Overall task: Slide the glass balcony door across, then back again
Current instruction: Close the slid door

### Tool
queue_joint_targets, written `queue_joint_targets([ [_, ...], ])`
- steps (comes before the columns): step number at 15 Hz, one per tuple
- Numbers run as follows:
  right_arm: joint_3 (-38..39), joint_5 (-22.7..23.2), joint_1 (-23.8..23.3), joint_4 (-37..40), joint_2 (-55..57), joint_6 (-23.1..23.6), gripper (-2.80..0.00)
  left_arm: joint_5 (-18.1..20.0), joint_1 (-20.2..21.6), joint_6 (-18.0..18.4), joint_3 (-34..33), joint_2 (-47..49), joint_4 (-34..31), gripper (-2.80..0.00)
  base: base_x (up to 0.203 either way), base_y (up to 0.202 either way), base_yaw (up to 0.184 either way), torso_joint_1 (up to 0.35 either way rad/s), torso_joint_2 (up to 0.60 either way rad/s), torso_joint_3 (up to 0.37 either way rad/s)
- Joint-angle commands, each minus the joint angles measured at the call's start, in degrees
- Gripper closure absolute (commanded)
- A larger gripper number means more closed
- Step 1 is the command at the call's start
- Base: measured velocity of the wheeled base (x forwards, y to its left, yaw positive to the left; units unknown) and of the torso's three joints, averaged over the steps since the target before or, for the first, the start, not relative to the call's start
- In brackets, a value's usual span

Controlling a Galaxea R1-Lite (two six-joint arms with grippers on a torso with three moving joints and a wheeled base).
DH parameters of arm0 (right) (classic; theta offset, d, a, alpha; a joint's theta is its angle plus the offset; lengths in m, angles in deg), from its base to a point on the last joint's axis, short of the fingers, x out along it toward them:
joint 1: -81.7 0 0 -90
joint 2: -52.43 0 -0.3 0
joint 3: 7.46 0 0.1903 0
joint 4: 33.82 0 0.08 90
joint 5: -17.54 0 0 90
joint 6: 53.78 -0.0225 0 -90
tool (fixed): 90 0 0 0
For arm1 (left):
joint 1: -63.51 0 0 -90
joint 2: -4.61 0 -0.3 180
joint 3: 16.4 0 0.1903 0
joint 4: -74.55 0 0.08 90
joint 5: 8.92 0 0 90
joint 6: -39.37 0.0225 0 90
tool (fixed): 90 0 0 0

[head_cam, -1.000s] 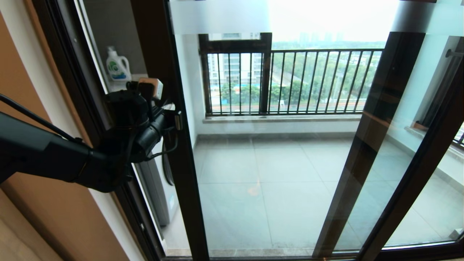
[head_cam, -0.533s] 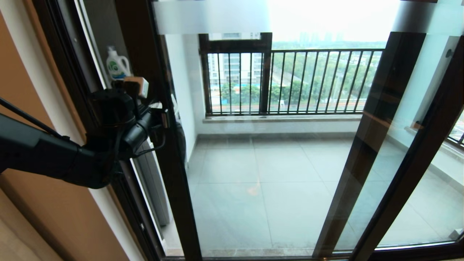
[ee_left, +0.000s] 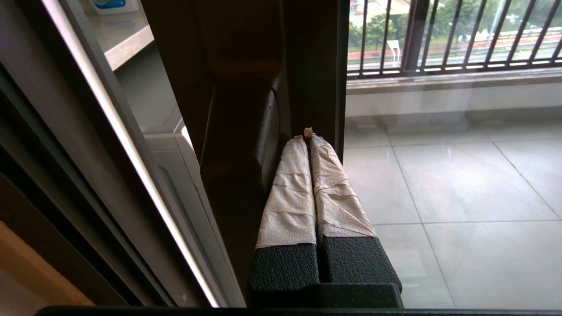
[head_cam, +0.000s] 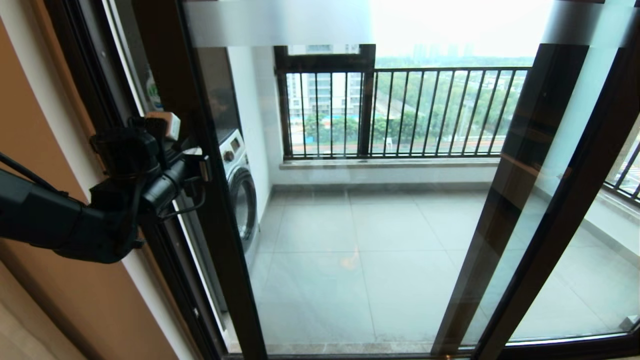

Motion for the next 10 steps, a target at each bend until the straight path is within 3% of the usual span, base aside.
queue_joint_targets([
  [1, 0.62, 0.01, 0.01, -0.03, 0.07, 0.00, 0.00, 0.11, 0.88, 0.04, -0.01, -0.37, 0.50, 0.00, 0.000, 0.000, 0.000, 0.000, 0.00, 0.000],
  [10, 0.70, 0.01, 0.01, -0.03, 0.07, 0.00, 0.00, 2.92, 5.70, 0.21, 0.01, 0.23, 0.46, 0.00, 0.000, 0.000, 0.000, 0.000, 0.00, 0.000],
])
